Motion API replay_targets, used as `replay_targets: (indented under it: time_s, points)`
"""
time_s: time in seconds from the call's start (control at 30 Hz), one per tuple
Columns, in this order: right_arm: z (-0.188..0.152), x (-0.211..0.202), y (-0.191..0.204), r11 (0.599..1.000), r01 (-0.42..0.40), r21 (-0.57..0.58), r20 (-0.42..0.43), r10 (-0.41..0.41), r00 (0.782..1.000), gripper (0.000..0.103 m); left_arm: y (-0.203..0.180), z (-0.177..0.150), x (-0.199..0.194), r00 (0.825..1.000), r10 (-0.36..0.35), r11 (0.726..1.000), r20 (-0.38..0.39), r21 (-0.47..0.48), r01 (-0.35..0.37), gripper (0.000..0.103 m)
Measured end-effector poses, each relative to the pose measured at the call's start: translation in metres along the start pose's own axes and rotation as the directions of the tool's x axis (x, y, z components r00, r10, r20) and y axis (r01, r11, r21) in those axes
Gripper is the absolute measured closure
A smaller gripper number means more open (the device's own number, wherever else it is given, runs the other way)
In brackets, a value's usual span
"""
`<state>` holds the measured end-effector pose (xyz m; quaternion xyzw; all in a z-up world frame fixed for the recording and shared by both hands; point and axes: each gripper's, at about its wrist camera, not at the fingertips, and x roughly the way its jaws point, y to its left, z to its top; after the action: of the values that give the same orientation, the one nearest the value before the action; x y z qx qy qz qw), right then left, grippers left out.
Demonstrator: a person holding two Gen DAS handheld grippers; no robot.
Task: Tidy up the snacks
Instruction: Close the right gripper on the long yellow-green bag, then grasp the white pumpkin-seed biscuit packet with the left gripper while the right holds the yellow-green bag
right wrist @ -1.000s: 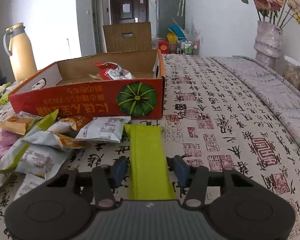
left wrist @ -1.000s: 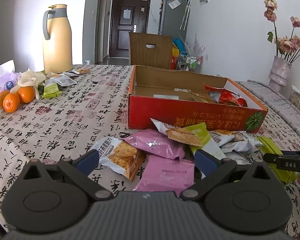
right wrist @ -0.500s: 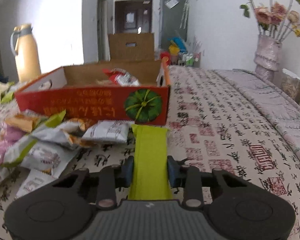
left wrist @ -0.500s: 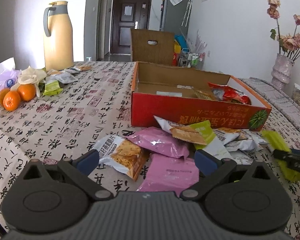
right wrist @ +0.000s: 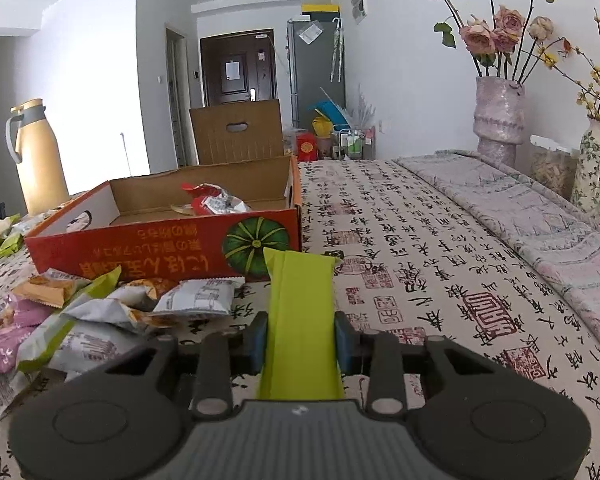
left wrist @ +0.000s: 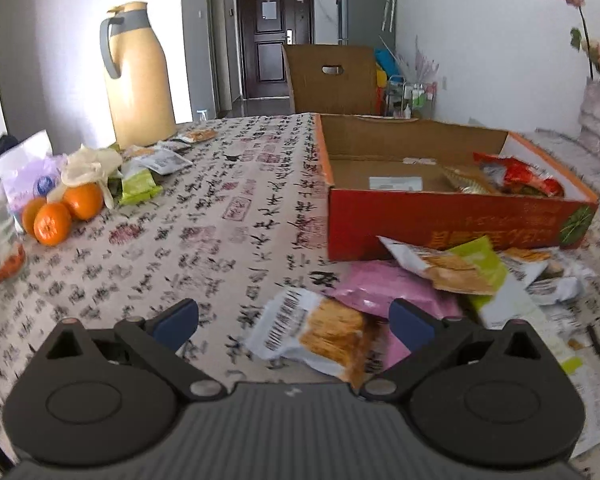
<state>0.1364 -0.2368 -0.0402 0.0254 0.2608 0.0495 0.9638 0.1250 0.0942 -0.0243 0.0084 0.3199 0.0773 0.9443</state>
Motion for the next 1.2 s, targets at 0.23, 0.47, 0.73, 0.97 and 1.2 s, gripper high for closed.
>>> replay_targets:
  time_s: [0.23, 0.47, 0.73, 0.97, 1.2]
  points:
    - [-0.001, -0.002, 0.000, 1.000, 0.007, 0.004, 0.003, -0.007, 1.000, 0.070, -0.003, -0.001, 0.023, 0.996, -0.020, 0.996, -0.085, 0.080, 0.027, 0.000]
    - [-0.002, 0.000, 0.000, 1.000, 0.009, 0.005, -0.005, -0.009, 1.000, 0.070, -0.005, 0.003, 0.039, 0.991, -0.023, 0.996, -0.128, 0.081, 0.033, 0.000]
    - [-0.004, 0.003, 0.000, 1.000, 0.010, 0.002, -0.014, -0.010, 1.000, 0.070, -0.004, 0.002, 0.047, 0.989, -0.037, 0.996, -0.147, 0.072, 0.048, 0.001]
    - [-0.005, 0.003, 0.001, 1.000, 0.010, 0.002, -0.018, -0.010, 1.000, 0.070, -0.004, 0.000, 0.043, 0.987, -0.081, 0.994, -0.136, 0.062, 0.090, 0.016]
    - [-0.006, 0.002, 0.002, 1.000, 0.009, 0.002, -0.021, -0.009, 1.000, 0.070, -0.007, -0.003, 0.031, 0.988, -0.108, 0.991, -0.112, 0.072, 0.116, 0.038]
